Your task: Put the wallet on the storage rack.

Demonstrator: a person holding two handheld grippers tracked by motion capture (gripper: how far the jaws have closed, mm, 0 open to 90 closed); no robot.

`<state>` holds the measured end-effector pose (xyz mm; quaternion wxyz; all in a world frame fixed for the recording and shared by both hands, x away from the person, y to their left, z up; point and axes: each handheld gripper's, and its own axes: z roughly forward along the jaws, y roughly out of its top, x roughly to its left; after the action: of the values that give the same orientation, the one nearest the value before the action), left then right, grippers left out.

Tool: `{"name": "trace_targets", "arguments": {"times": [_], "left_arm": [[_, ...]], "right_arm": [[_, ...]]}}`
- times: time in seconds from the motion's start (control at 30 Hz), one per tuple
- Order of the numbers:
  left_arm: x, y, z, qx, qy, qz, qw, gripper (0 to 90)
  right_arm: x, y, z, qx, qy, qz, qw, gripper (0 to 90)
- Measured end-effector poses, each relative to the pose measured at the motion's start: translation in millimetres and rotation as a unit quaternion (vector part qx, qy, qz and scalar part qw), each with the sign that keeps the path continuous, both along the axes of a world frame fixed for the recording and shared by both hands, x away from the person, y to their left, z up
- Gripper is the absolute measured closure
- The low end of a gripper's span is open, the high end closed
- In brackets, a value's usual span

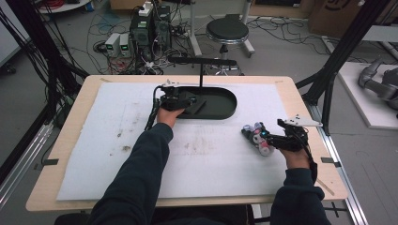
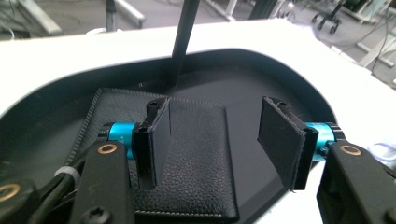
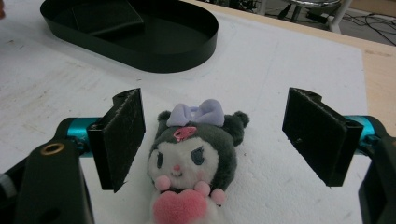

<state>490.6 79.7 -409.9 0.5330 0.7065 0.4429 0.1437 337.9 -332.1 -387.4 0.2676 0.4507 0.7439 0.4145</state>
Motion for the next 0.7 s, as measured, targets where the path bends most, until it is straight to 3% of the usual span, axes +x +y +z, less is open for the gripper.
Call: {"name": "trace_targets", "arguments": {"times": [0.1, 0.2, 0.47, 0.57, 0.7], "left_arm": [[-11.8, 13.3, 6.6, -0.017, -0.016, 0.001, 0.9997, 30.3], [-28.7, 29.9, 11.0, -0.014, -0.045, -0.003, 0.9989, 20.4], [-66.0, 80.8, 20.3, -0.011, -0.08, 0.015, 0.9966, 20.9], [-78.0, 93.3, 23.4, -0.006, -0.1, 0.001, 0.9949, 16.4], [-94.2, 107.1, 25.8, -0.012, -0.109, 0.003, 0.994, 16.0]], "right_arm": [[1.0, 0.1, -0.9, -0.004, 0.002, 0.002, 1.0, 21.5], [1.1, 1.3, -1.0, -0.005, -0.001, 0.008, 1.0, 21.4], [5.2, 6.0, -3.3, -0.017, -0.003, 0.015, 0.9997, 21.2], [6.3, 7.1, -3.9, -0.019, -0.001, 0.014, 0.9997, 21.1], [5.0, 10.2, -4.4, -0.024, 0.003, 0.02, 0.9995, 21.1]]}}
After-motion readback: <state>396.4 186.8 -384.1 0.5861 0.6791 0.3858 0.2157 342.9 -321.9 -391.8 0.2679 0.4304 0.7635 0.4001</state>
